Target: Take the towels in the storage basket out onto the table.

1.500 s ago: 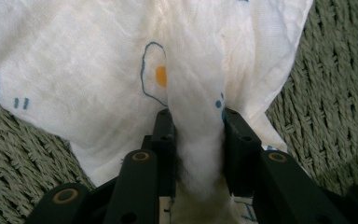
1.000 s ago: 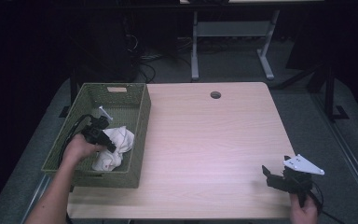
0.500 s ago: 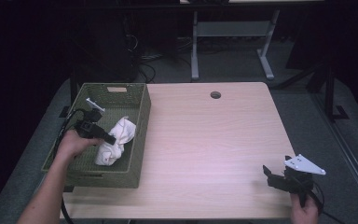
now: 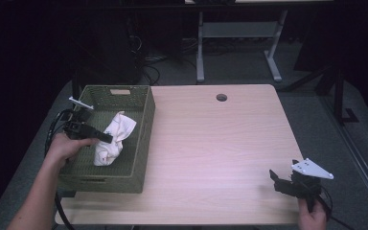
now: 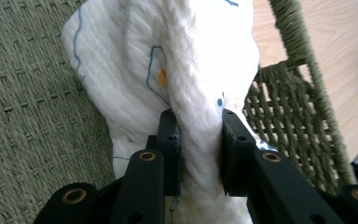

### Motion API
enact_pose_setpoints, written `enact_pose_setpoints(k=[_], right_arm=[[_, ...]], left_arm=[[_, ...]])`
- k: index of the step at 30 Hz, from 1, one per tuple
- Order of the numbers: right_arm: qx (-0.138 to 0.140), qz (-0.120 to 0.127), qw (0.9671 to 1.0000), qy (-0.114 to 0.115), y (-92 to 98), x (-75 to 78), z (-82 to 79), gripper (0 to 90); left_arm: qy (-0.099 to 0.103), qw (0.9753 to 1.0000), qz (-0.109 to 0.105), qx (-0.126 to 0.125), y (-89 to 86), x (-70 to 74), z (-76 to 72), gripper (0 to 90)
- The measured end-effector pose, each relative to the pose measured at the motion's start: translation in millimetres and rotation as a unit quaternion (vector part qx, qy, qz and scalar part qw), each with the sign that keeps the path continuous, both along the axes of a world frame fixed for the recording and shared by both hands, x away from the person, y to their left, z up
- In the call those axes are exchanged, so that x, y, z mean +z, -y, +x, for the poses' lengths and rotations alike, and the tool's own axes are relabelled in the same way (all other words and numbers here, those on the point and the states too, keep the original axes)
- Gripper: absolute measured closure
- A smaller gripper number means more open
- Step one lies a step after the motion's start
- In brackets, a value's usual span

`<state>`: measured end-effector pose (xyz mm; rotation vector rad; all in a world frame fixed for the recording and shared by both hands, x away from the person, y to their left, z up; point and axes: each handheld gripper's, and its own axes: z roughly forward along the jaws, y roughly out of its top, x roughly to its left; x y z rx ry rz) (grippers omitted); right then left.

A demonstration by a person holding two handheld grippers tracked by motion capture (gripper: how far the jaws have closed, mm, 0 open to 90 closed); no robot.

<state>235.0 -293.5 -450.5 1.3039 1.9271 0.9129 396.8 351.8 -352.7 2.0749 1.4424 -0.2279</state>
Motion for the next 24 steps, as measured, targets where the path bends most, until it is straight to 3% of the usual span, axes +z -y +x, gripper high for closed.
enact_pose_setpoints(k=[12,24], right_arm=[[-0.001,-0.001,1.0,0.0,-0.4,0.3,0.4,13.9],[-0.001,-0.002,1.0,0.001,0.2,1.2,0.6,13.9]], left_arm=[[0.021,0.9985,-0.05,0.003,-6.7,14.9,-6.7,72.3],[0.037,0.9968,-0.071,0.006,-9.5,28.5,-9.2,72.2]])
